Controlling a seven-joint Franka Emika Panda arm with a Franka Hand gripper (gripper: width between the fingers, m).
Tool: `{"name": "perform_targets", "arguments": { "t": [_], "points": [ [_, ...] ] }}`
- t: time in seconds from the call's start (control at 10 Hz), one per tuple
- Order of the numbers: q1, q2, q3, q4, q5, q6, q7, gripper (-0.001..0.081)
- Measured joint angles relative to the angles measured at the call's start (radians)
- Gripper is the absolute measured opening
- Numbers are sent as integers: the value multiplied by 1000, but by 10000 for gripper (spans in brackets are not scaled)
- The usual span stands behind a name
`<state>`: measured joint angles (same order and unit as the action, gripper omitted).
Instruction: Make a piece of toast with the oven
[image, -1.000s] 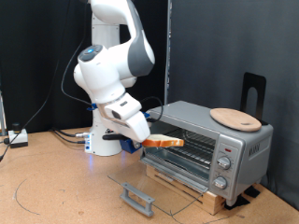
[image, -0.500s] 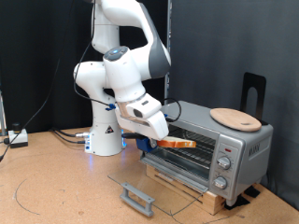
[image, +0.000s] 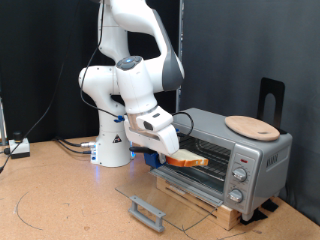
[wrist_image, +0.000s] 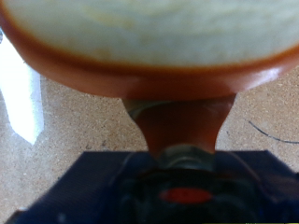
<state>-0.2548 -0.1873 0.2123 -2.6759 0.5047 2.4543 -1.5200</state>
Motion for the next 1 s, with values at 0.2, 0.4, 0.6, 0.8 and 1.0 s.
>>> {"name": "perform_targets", "arguments": {
  "t": [0.2,0.4,0.6,0.8,1.0],
  "points": [
    [0,-1,-2,0,6,0,-1,417],
    [0,-3,-4,1,8,0,-4,417],
    [3,-4,-1,4,24,12,-5,417],
    [22,-15,15,3,56,22,-17,417],
    [57,-41,42,-11,94,53,-39,417]
  ]
}}
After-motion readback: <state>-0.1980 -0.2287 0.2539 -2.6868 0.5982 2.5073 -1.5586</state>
